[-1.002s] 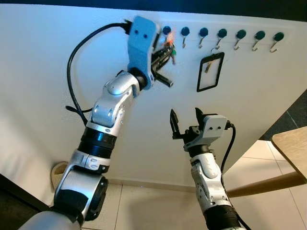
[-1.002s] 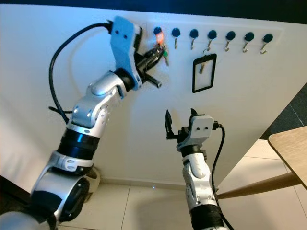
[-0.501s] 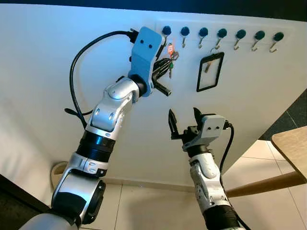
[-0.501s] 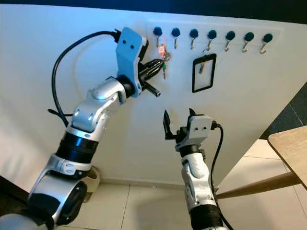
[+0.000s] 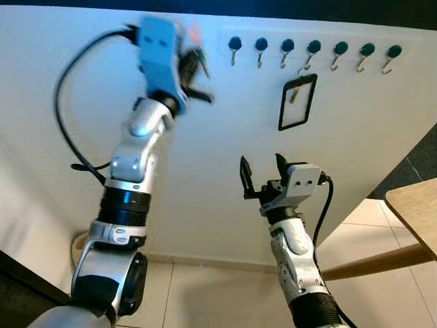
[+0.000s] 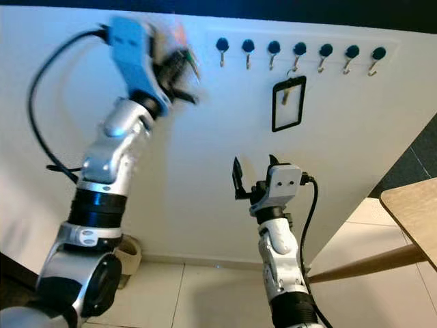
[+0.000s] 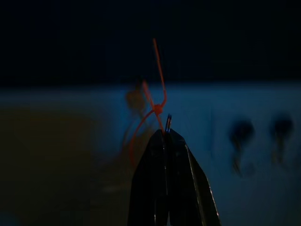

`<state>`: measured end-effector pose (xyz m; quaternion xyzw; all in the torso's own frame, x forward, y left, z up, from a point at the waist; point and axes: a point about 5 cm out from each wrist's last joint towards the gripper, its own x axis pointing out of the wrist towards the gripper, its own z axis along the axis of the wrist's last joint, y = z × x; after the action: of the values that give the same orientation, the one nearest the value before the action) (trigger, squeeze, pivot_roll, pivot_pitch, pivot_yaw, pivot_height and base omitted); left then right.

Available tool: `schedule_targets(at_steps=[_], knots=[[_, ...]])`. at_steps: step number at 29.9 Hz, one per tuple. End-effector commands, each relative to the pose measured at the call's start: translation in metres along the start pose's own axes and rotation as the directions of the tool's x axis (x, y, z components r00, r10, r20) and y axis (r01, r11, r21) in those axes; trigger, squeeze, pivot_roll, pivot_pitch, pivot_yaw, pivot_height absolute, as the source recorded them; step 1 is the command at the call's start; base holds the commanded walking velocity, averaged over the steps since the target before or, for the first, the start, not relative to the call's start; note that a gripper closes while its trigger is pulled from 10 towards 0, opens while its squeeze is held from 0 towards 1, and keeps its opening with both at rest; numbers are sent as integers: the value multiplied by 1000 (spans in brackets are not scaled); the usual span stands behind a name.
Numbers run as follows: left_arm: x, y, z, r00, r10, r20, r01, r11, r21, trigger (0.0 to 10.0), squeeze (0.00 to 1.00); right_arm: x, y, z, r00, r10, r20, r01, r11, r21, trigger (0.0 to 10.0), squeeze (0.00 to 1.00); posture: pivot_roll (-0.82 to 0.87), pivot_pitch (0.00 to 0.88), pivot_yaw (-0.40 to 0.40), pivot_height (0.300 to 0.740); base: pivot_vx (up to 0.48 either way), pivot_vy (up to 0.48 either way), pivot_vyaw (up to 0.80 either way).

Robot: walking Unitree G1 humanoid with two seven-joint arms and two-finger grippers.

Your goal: Hang keys on a hook

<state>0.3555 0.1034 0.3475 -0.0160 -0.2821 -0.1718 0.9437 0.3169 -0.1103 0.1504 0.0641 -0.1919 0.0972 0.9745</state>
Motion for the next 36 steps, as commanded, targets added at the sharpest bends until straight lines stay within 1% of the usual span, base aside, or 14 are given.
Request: schedule_targets(at_steps=[1,6,7,12,13,14,15,17,18,21,23,26,31,36], knots=[[1,-4,6,999,-8,41,9,1000,-29,10000,0,-2,-1,0,1000,-8,-3,8,1000,1,10000,0,20,115,-17,740,0,0,0],[0,-10,1,998,-56,11,56,998,-34,10000,0,-2,-2,0,1000,-6,-4,6,1000,1,10000,0,20,117,-17,740,0,0,0],[0,-13,-4,998,-64,-17,64,998,-26,10000,0,-1,-2,0,1000,-7,-3,7,1000,0,10000,0,19,117,-17,740,0,0,0],[-1,-14,-11,996,-63,-59,62,998,-19,10000,0,-1,-2,0,1000,-8,-3,8,1000,0,10000,0,18,116,-16,740,0,0,0],[-2,-17,-15,992,-87,-86,86,996,-21,10000,0,-1,-2,0,1000,-8,-3,8,1000,1,10000,0,17,116,-15,740,0,0,0],[-5,-23,-20,982,-150,-118,148,989,-24,10000,0,-1,-2,0,1000,-7,-2,7,1000,1,10000,0,17,115,-16,740,0,0,0],[-5,-23,-20,982,-150,-118,148,989,-24,10000,0,-1,-2,0,1000,-7,-2,7,1000,1,10000,0,17,115,-16,740,0,0,0],[-14,-34,-31,940,-287,-186,286,958,-35,10000,0,-1,-1,1,1000,0,-1,0,1000,5,10000,0,16,115,-15,740,0,0,0],[-18,-37,-35,921,-325,-216,325,945,-38,10000,0,-1,-1,1,1000,4,0,-4,1000,8,10000,0,16,115,-15,740,0,0,0],[-18,-37,-35,921,-325,-216,325,945,-38,10000,0,-1,-1,1,1000,4,0,-4,1000,8,10000,0,16,115,-15,740,0,0,0],[-22,-36,-39,903,-348,-254,348,936,-46,10000,0,0,-1,3,1000,12,7,-12,1000,6,10000,0,17,117,-17,740,0,0,0],[-22,-34,-40,899,-347,-267,342,937,-67,10000,0,2,-1,5,1000,16,15,-16,1000,3,10000,0,17,117,-17,740,0,0,0],[-18,-32,-38,909,-328,-257,310,945,-106,10000,0,6,1,12,999,17,41,-17,1000,7,10000,0,15,114,-15,740,0,0,0],[-16,-37,-36,898,-362,-251,333,931,-151,10000,0,12,4,22,996,22,82,-23,1000,15,10000,0,12,110,-12,740,0,0,0]])
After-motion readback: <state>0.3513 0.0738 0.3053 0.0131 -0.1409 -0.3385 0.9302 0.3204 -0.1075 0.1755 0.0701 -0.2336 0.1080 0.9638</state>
